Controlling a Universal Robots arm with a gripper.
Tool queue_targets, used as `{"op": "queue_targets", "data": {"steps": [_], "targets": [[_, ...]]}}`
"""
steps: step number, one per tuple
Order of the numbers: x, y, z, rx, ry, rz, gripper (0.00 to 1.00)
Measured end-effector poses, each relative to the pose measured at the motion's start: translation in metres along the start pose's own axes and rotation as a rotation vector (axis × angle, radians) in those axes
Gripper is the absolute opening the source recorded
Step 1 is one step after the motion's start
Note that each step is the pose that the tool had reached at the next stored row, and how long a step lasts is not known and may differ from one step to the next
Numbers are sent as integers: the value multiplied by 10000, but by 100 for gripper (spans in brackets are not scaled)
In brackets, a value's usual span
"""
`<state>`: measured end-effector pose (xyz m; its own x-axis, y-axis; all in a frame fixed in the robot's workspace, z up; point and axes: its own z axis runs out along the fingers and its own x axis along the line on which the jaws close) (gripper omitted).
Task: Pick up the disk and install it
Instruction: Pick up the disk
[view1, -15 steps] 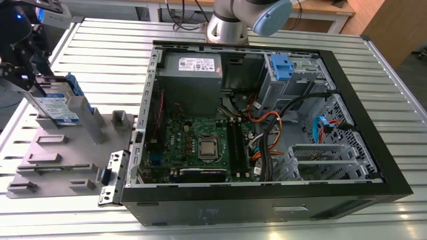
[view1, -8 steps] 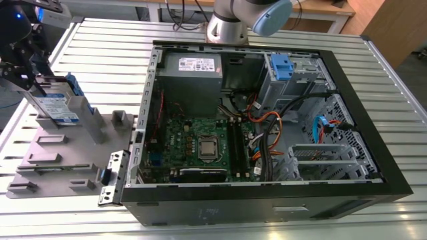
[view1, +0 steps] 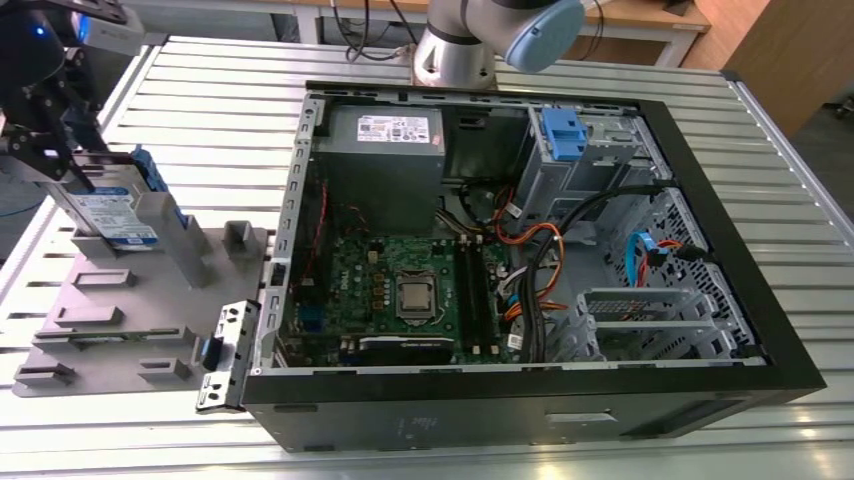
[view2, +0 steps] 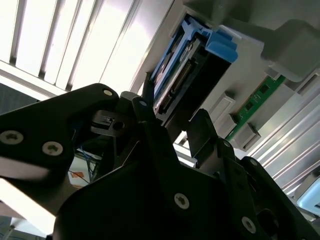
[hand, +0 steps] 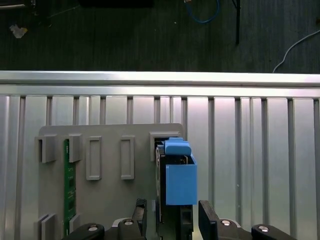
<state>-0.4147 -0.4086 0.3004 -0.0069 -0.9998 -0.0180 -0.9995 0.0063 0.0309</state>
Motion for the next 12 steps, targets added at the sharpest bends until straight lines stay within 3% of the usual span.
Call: {"op": "queue_targets", "data": {"steps": [12], "targets": [[0, -21, -1, -1, 1, -18, 53]]}}
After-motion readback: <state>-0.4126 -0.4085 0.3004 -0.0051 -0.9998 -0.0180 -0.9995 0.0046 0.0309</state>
